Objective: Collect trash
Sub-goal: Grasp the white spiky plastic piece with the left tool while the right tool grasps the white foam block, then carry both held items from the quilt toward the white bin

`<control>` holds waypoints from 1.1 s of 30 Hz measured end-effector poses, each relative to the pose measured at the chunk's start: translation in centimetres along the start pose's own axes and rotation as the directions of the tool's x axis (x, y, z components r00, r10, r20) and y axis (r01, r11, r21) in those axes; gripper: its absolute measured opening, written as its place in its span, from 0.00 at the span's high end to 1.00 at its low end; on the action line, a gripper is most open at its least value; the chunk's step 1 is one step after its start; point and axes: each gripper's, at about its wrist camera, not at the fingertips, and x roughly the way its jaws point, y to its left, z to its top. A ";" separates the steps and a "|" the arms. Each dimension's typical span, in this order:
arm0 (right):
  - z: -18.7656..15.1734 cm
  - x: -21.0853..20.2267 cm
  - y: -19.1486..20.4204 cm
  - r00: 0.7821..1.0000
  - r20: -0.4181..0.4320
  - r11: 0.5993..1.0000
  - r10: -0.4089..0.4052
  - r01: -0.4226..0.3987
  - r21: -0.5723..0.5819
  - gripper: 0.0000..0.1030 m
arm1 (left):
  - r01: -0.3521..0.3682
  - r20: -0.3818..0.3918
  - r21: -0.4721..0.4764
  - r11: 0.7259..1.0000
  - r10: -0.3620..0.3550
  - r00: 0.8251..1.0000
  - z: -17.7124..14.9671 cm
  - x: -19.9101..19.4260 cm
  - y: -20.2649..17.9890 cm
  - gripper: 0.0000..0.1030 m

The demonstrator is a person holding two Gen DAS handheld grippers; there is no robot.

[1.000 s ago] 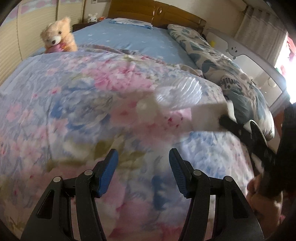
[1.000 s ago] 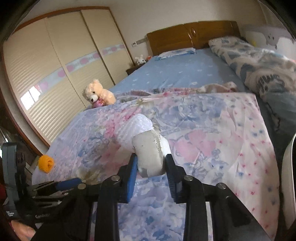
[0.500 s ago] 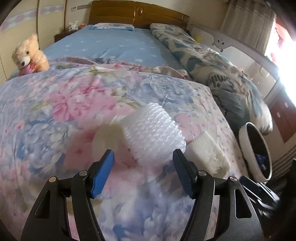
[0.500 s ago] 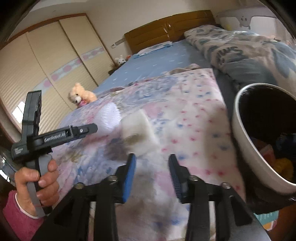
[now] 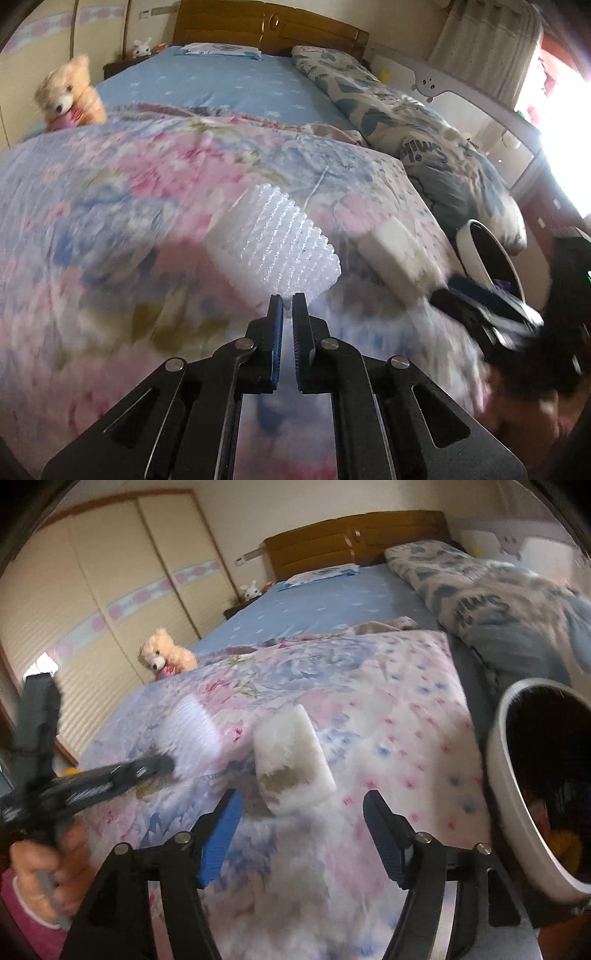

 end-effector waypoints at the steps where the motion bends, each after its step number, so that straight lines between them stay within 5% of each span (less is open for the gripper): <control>1: 0.4 0.7 0.4 1.000 -0.009 1.000 -0.006 0.005 -0.018 0.32 | 0.010 -0.005 -0.006 1.000 -0.010 1.000 -0.4 -0.2 0.2 0.95; 6: 0.8 4.2 1.4 0.991 -0.124 0.997 -0.056 0.047 -0.068 0.30 | 0.009 -0.013 -0.027 1.000 -0.009 1.000 -1.8 0.4 1.6 0.95; 12: 0.4 4.4 2.0 0.988 -0.128 0.991 -0.090 0.076 -0.108 0.24 | 0.073 0.007 -0.082 0.994 -0.073 0.997 -2.2 0.6 2.9 0.95; 16: 0.5 5.1 2.6 0.975 -0.160 0.983 -0.151 0.131 -0.132 0.00 | 0.129 0.000 -0.113 0.985 -0.130 0.992 -2.1 0.7 3.8 0.95; 19: 0.5 5.6 3.4 0.961 -0.169 0.967 -0.219 0.192 -0.166 0.00 | 0.163 -0.003 -0.121 0.979 -0.164 0.986 -2.0 0.8 4.1 0.95; 22: 0.8 5.0 2.7 0.973 -0.150 0.981 -0.177 0.162 -0.106 0.01 | 0.188 -0.010 -0.123 0.974 -0.191 0.982 -2.0 0.9 4.2 0.95; 25: 0.9 4.6 1.9 0.978 -0.128 0.986 -0.166 0.162 -0.035 0.08 | 0.204 -0.022 -0.116 0.972 -0.208 0.978 -2.0 1.1 4.1 0.95; 31: 1.3 5.0 2.9 0.965 -0.118 0.969 -0.236 0.225 -0.104 0.50 | 0.161 -0.029 -0.059 0.985 -0.163 0.986 -2.1 1.0 2.8 0.95; 33: 1.2 4.6 2.7 0.973 -0.117 0.979 -0.198 0.191 -0.073 0.51 | 0.137 -0.027 -0.042 0.990 -0.138 0.990 -2.0 1.0 2.4 0.95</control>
